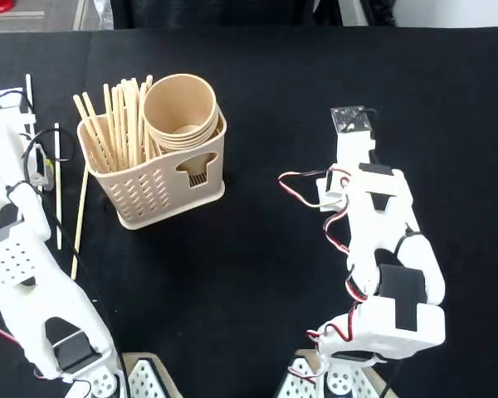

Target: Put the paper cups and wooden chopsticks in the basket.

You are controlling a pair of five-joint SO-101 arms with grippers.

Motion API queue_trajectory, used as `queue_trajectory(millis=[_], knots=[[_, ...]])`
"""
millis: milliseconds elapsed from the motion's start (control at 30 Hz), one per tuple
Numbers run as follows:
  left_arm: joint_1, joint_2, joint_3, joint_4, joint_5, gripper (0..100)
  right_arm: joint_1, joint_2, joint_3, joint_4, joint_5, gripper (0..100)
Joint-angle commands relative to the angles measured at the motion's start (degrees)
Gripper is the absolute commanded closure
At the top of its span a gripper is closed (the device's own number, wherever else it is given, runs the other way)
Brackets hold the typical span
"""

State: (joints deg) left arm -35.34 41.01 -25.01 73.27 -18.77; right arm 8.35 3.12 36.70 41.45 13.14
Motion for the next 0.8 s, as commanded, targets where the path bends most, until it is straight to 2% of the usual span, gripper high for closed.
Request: queue_trajectory(millis=[0, 167, 433, 533, 633, 767], knots=[[0.2, 0.2, -0.7, 0.6, -0.7, 97, 0.4, -0.7, -0.2, -0.4, 0.5, 98.5], [0.6, 0.1, -4.2, 2.6, -0.6, 97, 0.4, -0.7, -0.2, -0.4, 0.5, 98.5], [0.7, 0.1, -29.8, 26.8, -0.5, 97, 0.4, -0.7, -0.3, -0.4, 0.5, 98.5], [0.0, -0.4, -36.7, 27.7, 1.1, 97, 0.4, -0.7, -0.3, -0.4, 0.5, 98.5], [-1.2, -4.3, -36.4, 27.8, 3.5, 97, 0.4, -0.7, -0.3, -0.4, 0.5, 98.5], [-1.0, -14.4, -24.4, 27.8, 5.8, 97, 0.4, -0.7, -0.3, -0.4, 0.5, 98.5]])
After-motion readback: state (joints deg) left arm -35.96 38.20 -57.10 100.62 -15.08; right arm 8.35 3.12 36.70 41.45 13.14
